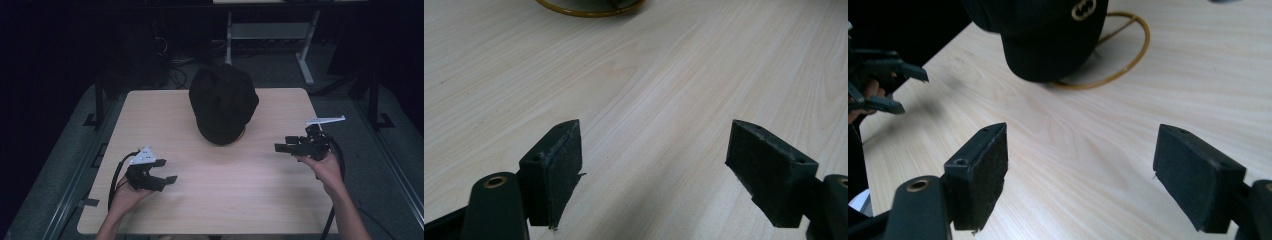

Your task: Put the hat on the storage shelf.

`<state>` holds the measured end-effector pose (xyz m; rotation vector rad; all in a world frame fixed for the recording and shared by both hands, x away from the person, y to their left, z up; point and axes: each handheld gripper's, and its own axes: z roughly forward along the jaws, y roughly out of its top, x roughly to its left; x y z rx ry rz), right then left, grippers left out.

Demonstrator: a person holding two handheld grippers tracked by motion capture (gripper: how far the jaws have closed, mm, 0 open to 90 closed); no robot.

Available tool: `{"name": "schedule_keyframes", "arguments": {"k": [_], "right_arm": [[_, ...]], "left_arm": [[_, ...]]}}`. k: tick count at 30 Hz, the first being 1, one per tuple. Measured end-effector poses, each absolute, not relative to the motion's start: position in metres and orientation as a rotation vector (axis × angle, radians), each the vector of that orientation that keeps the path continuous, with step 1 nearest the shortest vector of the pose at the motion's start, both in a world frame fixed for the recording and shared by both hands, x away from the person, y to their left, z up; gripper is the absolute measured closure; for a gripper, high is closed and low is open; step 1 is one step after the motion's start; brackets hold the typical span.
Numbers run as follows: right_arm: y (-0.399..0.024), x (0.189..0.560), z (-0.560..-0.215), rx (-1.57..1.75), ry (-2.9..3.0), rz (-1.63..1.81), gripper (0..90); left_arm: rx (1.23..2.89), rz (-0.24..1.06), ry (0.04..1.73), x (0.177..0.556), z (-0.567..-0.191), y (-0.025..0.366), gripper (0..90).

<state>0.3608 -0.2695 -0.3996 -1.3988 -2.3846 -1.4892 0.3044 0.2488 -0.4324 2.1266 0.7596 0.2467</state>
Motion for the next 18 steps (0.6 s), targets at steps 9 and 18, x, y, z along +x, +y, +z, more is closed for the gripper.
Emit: {"name": "schedule_keyframes", "arguments": {"k": [9,18], "right_arm": [[-0.275,0.348,-0.415,-1.41,-2.36,-1.478,21.4],[-0.276,0.334,-0.426,-1.405,-2.354,-1.469,21.4]], "left_arm": [[2.134,0.243,0.766,0.304,-0.433,0.249,21.6],[2.128,0.242,0.772,0.304,-0.434,0.25,21.6]]}}
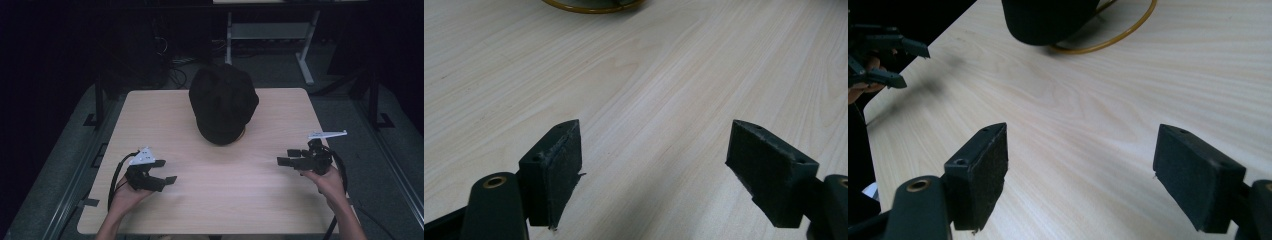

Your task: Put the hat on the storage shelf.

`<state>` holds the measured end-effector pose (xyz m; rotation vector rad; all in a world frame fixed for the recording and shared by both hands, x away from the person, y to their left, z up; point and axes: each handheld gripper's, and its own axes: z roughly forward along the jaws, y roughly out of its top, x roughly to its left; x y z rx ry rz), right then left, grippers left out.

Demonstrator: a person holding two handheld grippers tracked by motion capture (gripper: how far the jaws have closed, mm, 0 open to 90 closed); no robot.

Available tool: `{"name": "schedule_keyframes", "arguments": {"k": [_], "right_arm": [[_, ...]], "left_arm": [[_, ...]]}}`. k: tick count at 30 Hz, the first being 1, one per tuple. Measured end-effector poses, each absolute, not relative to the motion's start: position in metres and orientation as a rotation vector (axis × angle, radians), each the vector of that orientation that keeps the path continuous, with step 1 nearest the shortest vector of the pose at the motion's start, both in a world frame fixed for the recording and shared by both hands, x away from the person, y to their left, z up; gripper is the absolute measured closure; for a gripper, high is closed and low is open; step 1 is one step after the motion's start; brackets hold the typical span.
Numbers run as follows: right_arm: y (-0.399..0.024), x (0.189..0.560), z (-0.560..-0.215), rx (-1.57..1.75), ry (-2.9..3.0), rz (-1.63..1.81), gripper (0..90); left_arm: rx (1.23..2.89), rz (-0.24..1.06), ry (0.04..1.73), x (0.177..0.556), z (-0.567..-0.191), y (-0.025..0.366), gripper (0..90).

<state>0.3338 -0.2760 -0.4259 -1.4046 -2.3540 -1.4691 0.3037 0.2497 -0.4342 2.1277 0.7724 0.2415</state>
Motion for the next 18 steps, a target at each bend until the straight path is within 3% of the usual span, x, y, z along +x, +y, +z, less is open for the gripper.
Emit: {"name": "schedule_keyframes", "arguments": {"k": [18], "right_arm": [[-0.273,0.307,-0.433,-1.357,-2.352,-1.509,21.4]], "left_arm": [[2.137,0.238,0.767,0.304,-0.435,0.249,21.5]]}}
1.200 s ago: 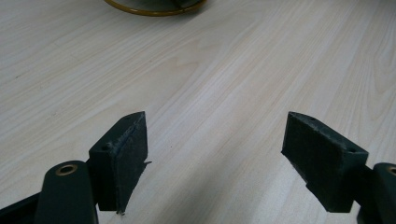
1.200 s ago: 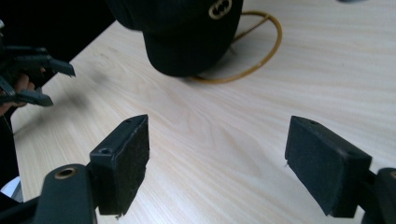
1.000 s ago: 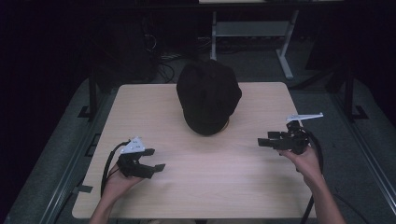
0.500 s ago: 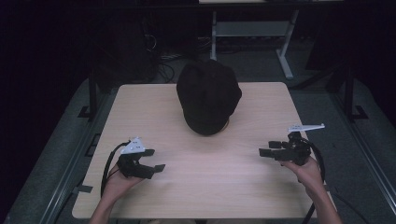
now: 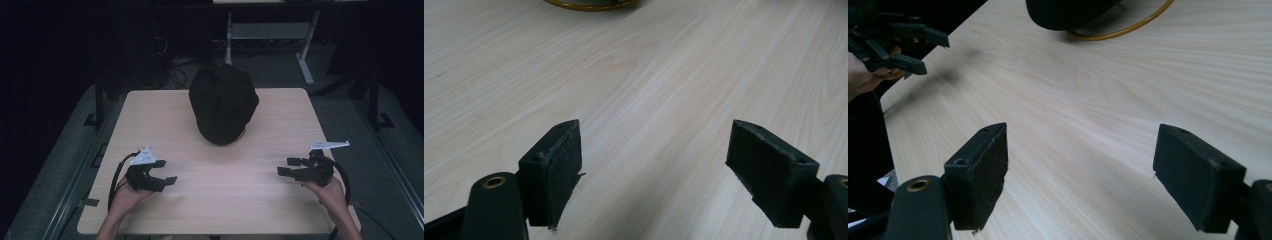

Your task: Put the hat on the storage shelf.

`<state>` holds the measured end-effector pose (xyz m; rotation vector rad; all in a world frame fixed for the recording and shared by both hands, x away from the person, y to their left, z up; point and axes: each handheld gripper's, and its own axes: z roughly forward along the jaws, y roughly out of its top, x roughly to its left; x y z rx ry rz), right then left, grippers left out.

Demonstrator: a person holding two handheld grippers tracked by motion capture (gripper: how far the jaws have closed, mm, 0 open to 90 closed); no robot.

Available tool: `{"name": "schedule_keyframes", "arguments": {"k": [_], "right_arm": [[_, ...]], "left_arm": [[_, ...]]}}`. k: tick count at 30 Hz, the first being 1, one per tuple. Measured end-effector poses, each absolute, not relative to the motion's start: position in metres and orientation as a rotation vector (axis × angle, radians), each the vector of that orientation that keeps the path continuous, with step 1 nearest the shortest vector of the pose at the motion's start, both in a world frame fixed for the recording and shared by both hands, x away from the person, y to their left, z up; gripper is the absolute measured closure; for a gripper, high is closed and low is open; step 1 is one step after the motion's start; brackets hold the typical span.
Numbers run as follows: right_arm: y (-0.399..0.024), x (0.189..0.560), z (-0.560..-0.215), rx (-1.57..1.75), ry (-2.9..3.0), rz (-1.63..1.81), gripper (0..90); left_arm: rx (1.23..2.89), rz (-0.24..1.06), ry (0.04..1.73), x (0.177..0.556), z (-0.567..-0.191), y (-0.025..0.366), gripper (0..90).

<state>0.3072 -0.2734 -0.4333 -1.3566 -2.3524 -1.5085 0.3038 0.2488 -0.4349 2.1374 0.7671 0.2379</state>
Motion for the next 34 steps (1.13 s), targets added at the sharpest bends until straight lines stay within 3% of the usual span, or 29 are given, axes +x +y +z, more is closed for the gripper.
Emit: {"name": "schedule_keyframes", "arguments": {"k": [19,34], "right_arm": [[-0.266,0.281,-0.451,-1.331,-2.311,-1.576,21.6],[-0.256,0.282,-0.452,-1.26,-2.375,-1.555,21.0]], "left_arm": [[2.093,0.186,0.747,0.303,-0.433,0.246,19.8],[2.081,0.145,0.724,0.305,-0.438,0.237,19.0]]}}
